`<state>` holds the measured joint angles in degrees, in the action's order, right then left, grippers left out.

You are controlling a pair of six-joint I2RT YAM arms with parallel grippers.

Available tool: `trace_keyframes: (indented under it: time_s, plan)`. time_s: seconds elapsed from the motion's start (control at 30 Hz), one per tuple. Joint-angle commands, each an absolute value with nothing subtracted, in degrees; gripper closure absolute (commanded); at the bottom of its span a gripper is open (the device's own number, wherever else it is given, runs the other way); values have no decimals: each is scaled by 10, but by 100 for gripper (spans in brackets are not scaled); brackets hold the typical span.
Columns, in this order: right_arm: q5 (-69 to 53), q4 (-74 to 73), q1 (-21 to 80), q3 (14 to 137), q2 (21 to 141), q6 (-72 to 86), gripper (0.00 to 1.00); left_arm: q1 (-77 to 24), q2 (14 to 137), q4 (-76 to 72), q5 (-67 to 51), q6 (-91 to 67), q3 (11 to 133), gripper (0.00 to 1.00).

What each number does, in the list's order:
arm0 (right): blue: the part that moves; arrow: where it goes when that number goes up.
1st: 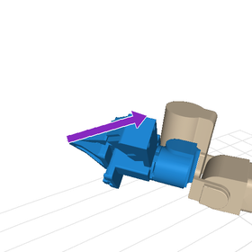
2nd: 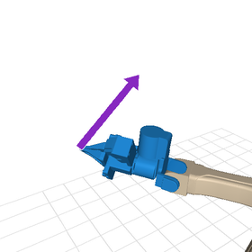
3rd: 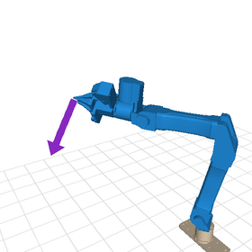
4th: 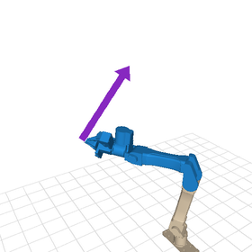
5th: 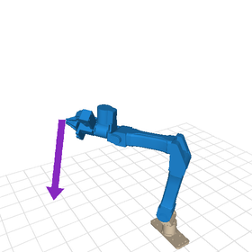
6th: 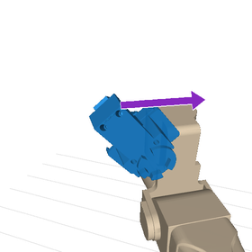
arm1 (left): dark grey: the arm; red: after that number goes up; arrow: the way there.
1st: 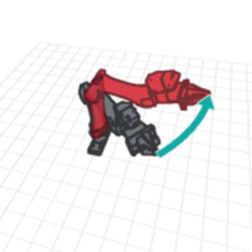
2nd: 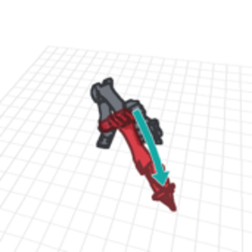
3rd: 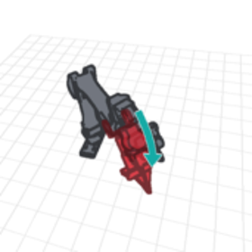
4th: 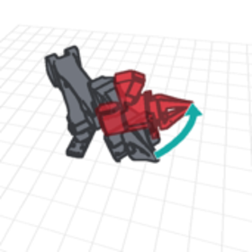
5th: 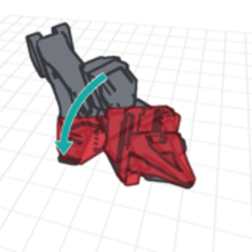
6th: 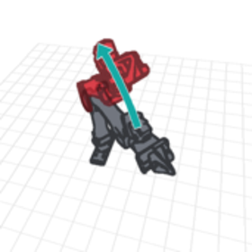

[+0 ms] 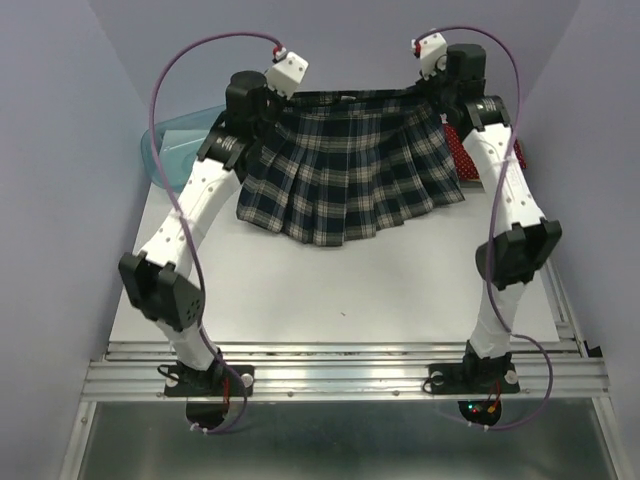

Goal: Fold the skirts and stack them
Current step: Flatten the skirt out

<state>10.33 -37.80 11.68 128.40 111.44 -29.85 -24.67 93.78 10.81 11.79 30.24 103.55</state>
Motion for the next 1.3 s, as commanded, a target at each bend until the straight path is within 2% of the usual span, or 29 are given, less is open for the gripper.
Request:
trace_keyframes:
  time_s: [0.0, 0.07, 0.17, 0.3, 0.37, 0.53, 0.6, 0.8, 0.9, 1.07, 1.27]
  plan:
    - [211, -281, 92, 1454, 1205, -321, 99, -190, 1011, 63, 103, 276, 1207, 100]
    - [228, -208, 92, 1482, 1228, -332, 99, -175, 1074, 62, 90, 267, 1278, 100]
    - [242, -99, 92, 1455, 1222, -329, 99, -161, 1134, 37, 88, 263, 1426, 100]
    - [237, -37, 92, 1437, 1188, -297, 99, -149, 1106, -47, 78, 256, 1406, 100]
    - [226, -18, 92, 1396, 1157, -280, 99, -142, 1048, -114, 60, 252, 1269, 100]
    - [162, -32, 92, 1232, 1096, -241, 99, -139, 967, -142, 21, 281, 1076, 100]
    - [126, -70, 92, 1129, 1078, -228, 99, -139, 939, -143, 4, 303, 968, 100]
    - [85, -64, 92, 807, 990, -219, 99, -139, 848, -106, -90, 328, 688, 100]
    - [70, -69, 92, 687, 919, -229, 99, -139, 782, -79, -119, 351, 576, 100]
    - [42, -118, 92, 570, 804, -246, 99, -139, 655, -26, -140, 400, 448, 100]
    - [16, -194, 92, 474, 744, -298, 99, -147, 552, 59, -155, 489, 338, 100]
